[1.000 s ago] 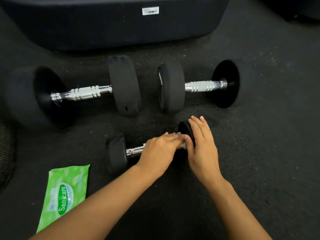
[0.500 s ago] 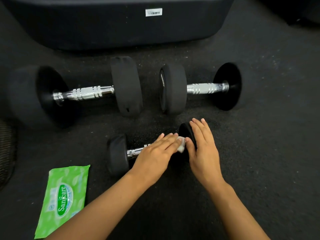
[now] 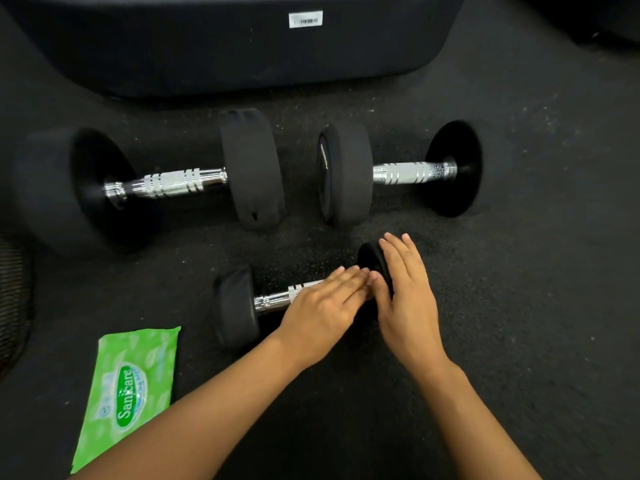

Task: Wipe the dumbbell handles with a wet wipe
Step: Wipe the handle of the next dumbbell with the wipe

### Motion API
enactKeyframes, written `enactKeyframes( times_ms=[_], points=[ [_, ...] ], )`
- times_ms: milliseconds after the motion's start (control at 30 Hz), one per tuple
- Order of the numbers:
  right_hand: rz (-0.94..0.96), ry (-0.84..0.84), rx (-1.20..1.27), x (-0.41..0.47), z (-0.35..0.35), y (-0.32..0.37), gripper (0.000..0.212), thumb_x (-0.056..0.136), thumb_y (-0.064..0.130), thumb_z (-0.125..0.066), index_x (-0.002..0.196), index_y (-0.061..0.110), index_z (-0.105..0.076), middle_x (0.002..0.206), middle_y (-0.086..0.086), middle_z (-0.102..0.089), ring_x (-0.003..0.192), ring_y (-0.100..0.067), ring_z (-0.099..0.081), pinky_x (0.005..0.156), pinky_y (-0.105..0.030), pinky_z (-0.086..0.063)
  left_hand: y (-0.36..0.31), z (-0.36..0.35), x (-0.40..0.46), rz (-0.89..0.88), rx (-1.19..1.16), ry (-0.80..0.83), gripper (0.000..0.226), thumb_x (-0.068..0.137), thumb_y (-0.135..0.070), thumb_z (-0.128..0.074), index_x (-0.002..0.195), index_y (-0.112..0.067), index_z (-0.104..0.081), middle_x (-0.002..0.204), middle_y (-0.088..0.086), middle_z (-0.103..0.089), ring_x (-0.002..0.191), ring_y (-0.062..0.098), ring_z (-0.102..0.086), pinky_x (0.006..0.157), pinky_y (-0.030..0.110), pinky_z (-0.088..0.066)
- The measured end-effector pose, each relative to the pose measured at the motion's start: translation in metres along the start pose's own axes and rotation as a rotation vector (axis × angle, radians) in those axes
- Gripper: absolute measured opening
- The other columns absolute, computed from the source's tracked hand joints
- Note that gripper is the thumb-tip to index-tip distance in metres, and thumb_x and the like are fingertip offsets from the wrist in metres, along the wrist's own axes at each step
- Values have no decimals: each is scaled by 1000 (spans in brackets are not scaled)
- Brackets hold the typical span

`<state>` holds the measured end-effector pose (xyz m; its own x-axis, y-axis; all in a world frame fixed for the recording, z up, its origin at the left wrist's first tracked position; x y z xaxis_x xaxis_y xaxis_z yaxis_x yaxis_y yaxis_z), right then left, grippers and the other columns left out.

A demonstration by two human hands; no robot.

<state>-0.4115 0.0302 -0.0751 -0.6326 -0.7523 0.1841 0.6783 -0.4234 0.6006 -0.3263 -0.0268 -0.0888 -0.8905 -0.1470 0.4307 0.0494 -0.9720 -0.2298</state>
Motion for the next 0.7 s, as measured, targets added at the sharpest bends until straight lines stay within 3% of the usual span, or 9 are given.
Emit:
enactKeyframes(
  times_ms=[100,200,267,367,500,600,700],
  points=[
    [-2,10,-5,3,0,1,43,96,19,-46,138,8,-40,146,0,-36,140,-8,-14,112,-22,-15,9,2,11,199,-83,77,34,88,-20,-44,109,-8,-68,109,10,-69,100,23,-65,92,37,-49],
    [-15,11,-11,4,0,0,45,95,17,-48,138,8,-40,146,1,-36,140,-9,-14,112,-19,-12,41,-10,32,552,-258,433,31,94,-36,-46,96,-18,-71,88,6,-69,87,25,-62,77,35,-48],
    [-19,11,-11,4,0,0,45,95,16,-49,138,8,-40,146,1,-35,140,-8,-14,112,-23,-15,57,-19,40,672,-489,594,32,92,-36,-53,78,-13,-70,65,2,-59,70,18,-55,65,31,-41],
    [-11,13,-9,4,0,1,44,94,15,-49,137,7,-41,146,0,-36,139,-8,-15,113,-28,-19,59,-17,39,659,-518,577,31,91,-37,-55,78,-14,-71,62,0,-59,67,17,-56,67,32,-46],
    [-12,4,-10,6,-1,1,43,95,16,-49,136,7,-42,145,-1,-38,140,-11,-17,113,-30,-19,23,7,23,440,-311,237,28,92,-38,-45,99,-26,-70,99,-4,-71,90,21,-66,77,39,-51],
    [-21,11,-10,4,-1,1,44,95,15,-49,137,8,-41,145,0,-37,140,-10,-16,114,-31,-18,37,-1,31,566,-296,367,26,93,-38,-50,95,-23,-70,92,3,-69,90,24,-62,79,40,-49],
    [-29,2,-3,5,-1,1,44,94,16,-49,137,7,-41,145,0,-37,140,-10,-16,114,-33,-20,57,-10,38,756,-558,535,24,84,-41,-64,88,-20,-75,83,2,-70,88,15,-61,80,32,-48]
  ],
)
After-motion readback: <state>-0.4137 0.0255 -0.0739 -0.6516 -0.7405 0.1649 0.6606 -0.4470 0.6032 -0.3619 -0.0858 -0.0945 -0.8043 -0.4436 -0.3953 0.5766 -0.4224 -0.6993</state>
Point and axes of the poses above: each hand's wrist, its own x-axis towards the middle knuckle, its own z-axis out of the back of the hand, y = z × x, the point moved 7 cm from there along x, towards the middle knuckle
